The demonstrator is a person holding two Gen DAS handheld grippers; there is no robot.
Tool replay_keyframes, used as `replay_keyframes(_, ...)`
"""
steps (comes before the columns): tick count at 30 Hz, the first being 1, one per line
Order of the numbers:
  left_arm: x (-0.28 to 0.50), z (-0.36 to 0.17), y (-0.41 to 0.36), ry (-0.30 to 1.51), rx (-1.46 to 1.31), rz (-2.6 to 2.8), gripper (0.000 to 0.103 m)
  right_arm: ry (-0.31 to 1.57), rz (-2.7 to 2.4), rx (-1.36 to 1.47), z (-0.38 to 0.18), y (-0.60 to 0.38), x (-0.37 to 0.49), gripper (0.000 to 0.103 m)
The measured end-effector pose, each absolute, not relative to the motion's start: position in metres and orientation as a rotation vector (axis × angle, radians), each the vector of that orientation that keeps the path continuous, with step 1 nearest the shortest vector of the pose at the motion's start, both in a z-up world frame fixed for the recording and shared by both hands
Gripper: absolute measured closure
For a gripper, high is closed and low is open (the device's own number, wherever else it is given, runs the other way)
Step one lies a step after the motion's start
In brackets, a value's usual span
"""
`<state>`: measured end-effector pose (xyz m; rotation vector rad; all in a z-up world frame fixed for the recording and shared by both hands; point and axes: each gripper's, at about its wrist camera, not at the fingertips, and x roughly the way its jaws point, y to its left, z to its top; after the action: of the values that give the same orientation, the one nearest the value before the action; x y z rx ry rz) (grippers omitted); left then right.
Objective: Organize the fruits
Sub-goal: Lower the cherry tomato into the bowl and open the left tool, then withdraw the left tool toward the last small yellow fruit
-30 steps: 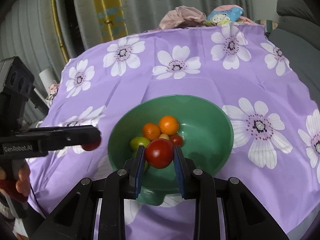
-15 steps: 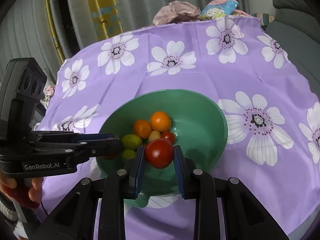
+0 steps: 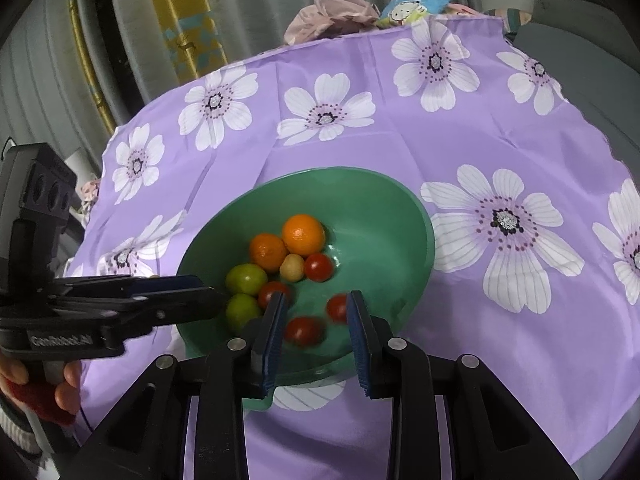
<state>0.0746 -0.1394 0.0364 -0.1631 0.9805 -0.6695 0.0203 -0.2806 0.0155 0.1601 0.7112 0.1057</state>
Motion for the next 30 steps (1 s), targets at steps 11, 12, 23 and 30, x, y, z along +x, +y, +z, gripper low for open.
replay_keyframes(11,0.034,0.023,-0.049,0.973,-0.216,-0.448,0.052,0.694,0.112,0.193,0.023,-0.285,0.014,0.071)
replay_keyframes(12,0.03,0.019,-0.04,0.982,-0.227,-0.423,0.052,0.693,0.116,0.192,0.024,-0.283,0.014,0.071)
replay_keyframes(23,-0.001,0.005,0.027,1.016,-0.39,-0.304,0.052,0.691,0.194,0.113,0.034,-0.244,0.012,0.071)
replay_keyframes(30,-0.013,0.002,0.043,1.015,-0.427,-0.298,0.052,0.715,0.26,0.037,0.034,-0.209,0.014,0.071)
